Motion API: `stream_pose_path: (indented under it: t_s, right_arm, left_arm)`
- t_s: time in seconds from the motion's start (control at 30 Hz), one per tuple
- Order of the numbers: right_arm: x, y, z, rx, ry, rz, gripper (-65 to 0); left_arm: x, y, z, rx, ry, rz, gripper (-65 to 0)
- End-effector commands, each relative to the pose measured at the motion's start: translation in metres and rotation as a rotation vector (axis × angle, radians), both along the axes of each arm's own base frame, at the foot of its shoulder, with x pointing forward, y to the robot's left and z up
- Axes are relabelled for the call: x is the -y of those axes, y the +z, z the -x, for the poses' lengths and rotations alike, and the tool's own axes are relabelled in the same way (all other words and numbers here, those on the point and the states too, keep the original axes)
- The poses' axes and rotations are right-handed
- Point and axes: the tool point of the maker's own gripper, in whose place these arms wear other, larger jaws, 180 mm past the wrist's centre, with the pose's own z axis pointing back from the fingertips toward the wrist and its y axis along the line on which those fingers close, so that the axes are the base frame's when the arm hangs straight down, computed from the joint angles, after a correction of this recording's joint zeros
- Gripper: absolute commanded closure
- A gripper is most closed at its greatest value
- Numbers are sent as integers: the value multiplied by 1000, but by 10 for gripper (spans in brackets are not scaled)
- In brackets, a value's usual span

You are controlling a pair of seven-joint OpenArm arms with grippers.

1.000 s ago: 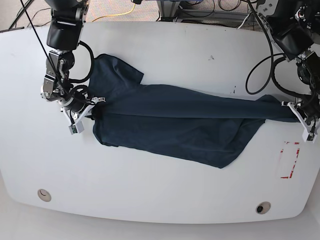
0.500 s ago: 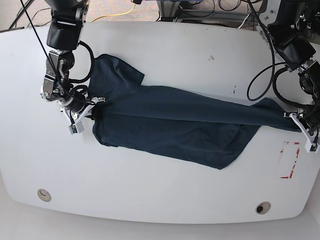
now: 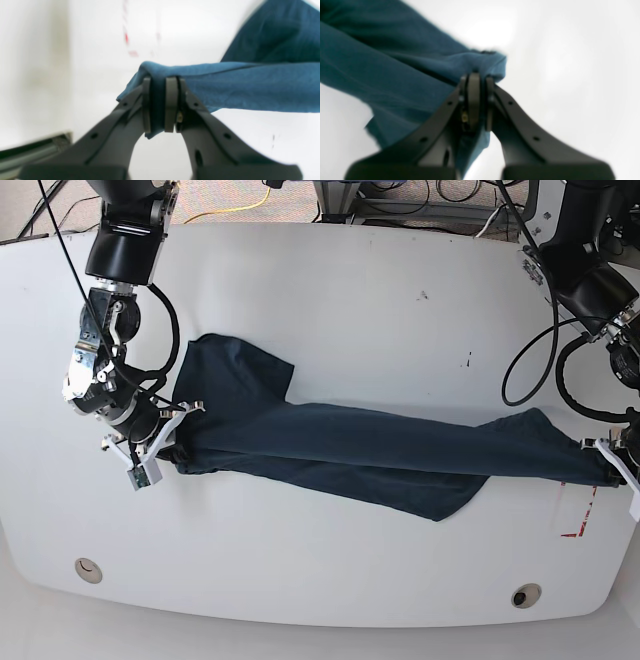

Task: Layout the t-shirt on the table in an organized manner, then fold the t-shirt properly
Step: 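Lift the shirt with both grippers and drag it across the table, folding it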

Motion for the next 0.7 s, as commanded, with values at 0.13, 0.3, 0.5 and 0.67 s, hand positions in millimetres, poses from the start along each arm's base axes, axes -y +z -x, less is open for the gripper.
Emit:
stream_pose_path:
  t_s: [0.13, 0.3, 0.5, 0.67]
  right_arm:
    - [11, 71, -23, 161, -3, 81, 0]
    - [29, 108, -31, 214, -31, 146, 0]
    - [43, 146, -42, 277, -52, 196, 0]
    - [53, 183, -54, 343, -70, 226, 0]
  left_arm:
    - [4, 72, -18, 209, -26, -46, -63]
    - [15, 108, -33, 290, -58, -72, -63]
    - [33, 149, -51, 373, -111, -106, -63]
    - [56, 183, -65, 452, -158, -99, -63]
